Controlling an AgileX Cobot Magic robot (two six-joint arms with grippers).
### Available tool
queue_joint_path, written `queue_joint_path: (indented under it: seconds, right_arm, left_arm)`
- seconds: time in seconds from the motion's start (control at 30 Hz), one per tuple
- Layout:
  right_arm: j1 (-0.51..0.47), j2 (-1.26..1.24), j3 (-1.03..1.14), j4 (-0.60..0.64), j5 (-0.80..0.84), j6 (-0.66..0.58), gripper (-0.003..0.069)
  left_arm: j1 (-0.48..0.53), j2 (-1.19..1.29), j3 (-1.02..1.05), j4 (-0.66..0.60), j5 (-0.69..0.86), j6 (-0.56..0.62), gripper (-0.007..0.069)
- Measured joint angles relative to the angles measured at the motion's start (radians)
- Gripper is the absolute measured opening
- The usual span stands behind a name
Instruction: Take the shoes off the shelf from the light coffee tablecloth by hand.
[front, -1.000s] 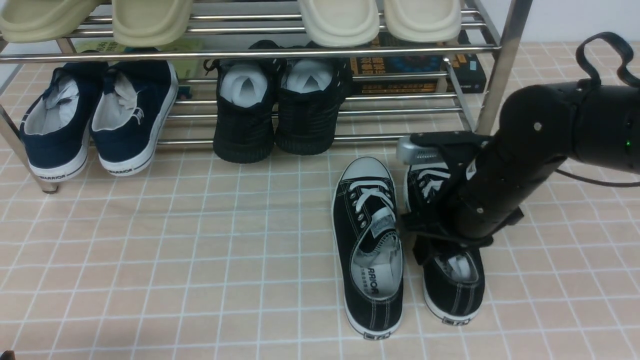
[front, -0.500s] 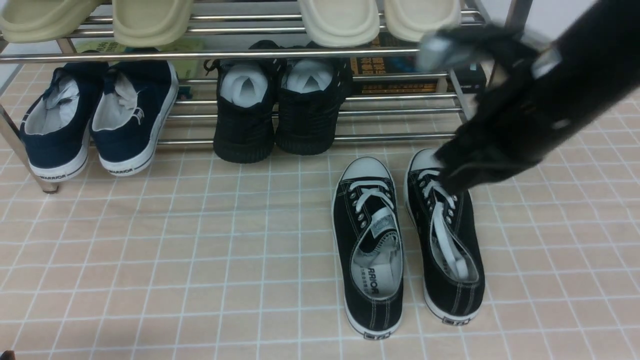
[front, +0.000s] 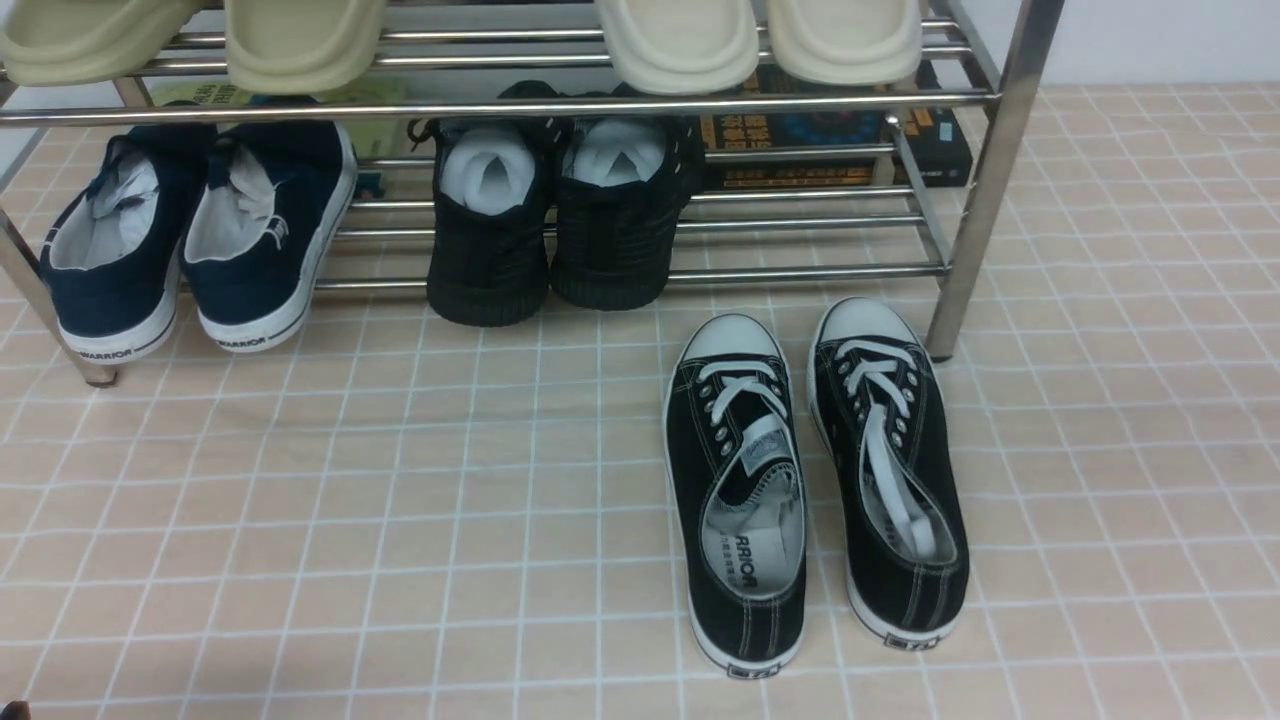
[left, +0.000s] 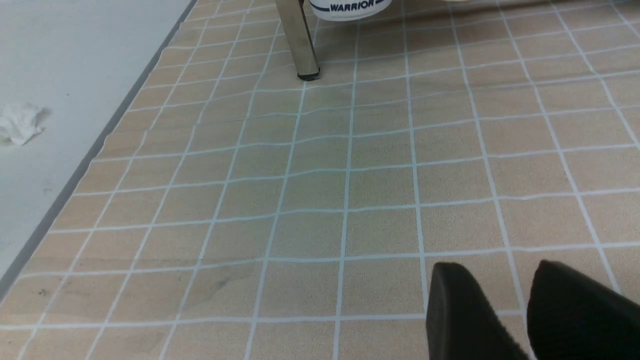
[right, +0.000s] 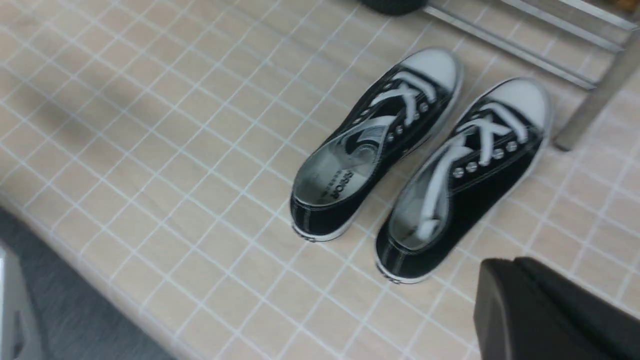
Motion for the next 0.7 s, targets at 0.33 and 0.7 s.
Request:
queue_joint_path:
  seconds: [0.33, 0.7]
  right_arm:
    - [0.000, -0.445, 0.605, 0.093, -0.577, -0.042, -0.0013]
    - [0.000, -0.459, 0.773, 0.130, -0.889, -0.079, -0.0010]
  left_arm:
    - [0.000, 0.000, 0.000, 0.000, 0.000, 0.000, 0.0240]
    - [0.000, 0.000, 0.000, 0.000, 0.000, 0.000, 0.0240]
